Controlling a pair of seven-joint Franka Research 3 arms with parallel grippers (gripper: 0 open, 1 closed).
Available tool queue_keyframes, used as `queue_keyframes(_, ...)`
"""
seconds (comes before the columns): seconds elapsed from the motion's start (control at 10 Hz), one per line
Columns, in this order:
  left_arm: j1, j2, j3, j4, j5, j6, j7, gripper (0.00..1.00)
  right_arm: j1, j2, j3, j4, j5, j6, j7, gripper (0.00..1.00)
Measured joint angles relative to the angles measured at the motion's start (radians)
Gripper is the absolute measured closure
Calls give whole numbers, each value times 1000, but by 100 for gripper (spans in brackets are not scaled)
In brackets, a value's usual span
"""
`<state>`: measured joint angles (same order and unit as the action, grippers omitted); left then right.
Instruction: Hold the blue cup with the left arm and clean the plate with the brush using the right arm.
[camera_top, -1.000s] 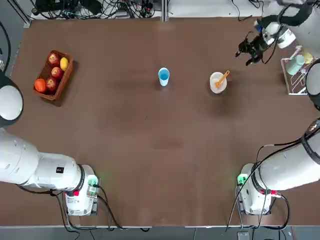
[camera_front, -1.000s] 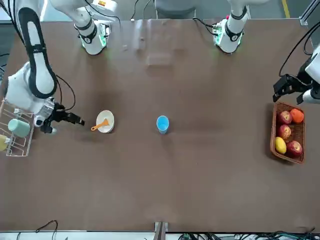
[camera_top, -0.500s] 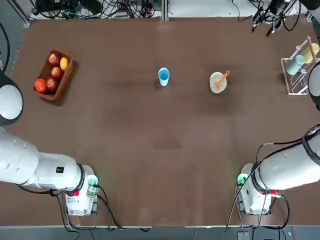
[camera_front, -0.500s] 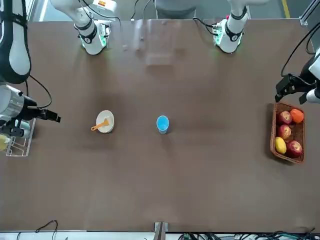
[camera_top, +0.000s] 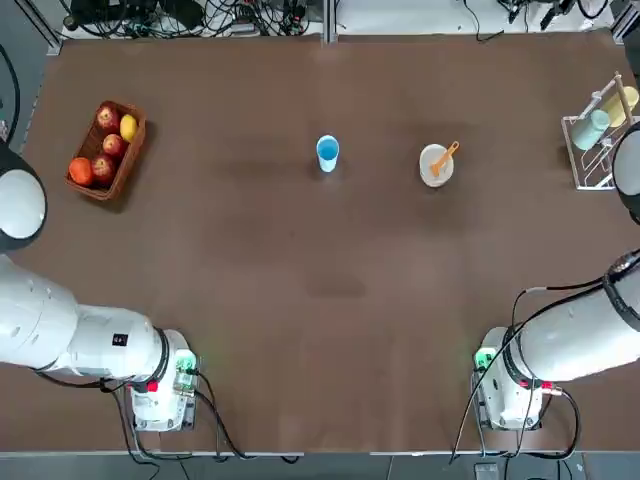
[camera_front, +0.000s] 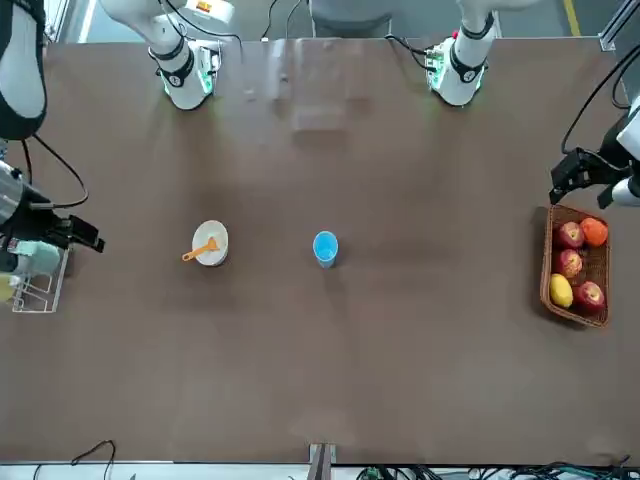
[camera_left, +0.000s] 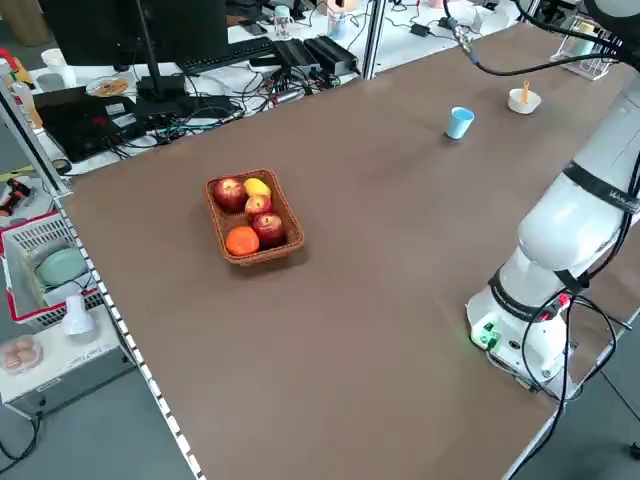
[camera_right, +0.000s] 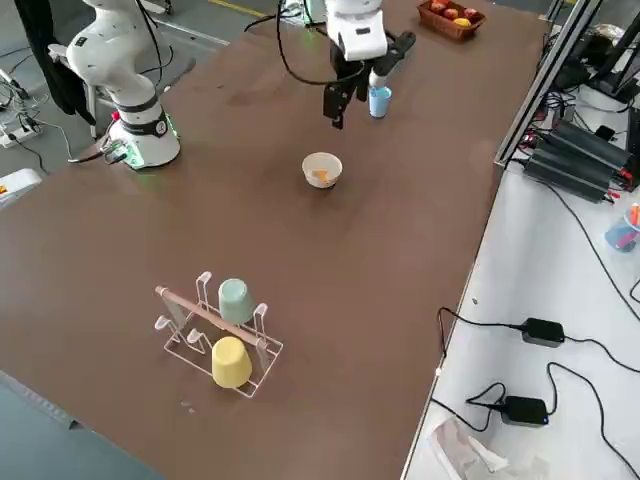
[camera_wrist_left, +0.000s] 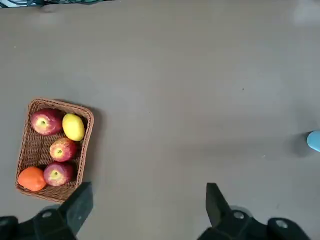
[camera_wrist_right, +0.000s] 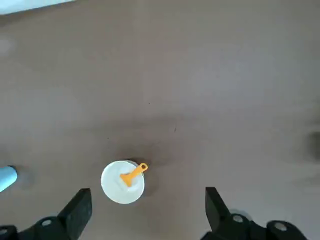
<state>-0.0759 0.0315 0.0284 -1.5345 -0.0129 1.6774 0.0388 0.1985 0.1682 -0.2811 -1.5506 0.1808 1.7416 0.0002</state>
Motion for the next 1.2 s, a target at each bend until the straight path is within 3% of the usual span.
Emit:
queue_keyframes(0.2, 0, 0, 0, 0, 0, -1, 0, 0, 9, -1, 0, 48, -12, -50, 12, 0)
queue_keyframes(0.4, 0, 0, 0, 3, 0, -8, 0, 0, 9, -1, 15, 65, -115, -120, 40, 0)
queue_keyframes(0.5, -1, 0, -1, 4, 0, -12, 0, 0, -21, -3, 79, 72, -150, -123, 91, 0)
queue_keyframes(0.6, -1, 0, -1, 4, 0, -13, 0, 0, -90, -12, 176, 80, -172, -126, 125, 0)
queue_keyframes(0.7, -1, 0, -2, 4, 0, -13, 0, 0, -132, -29, 228, 85, -194, -136, 136, 0)
queue_keyframes(1.2, 0, 0, -6, 5, 0, -33, 0, 0, -153, -94, 246, 90, -211, -185, 144, 0)
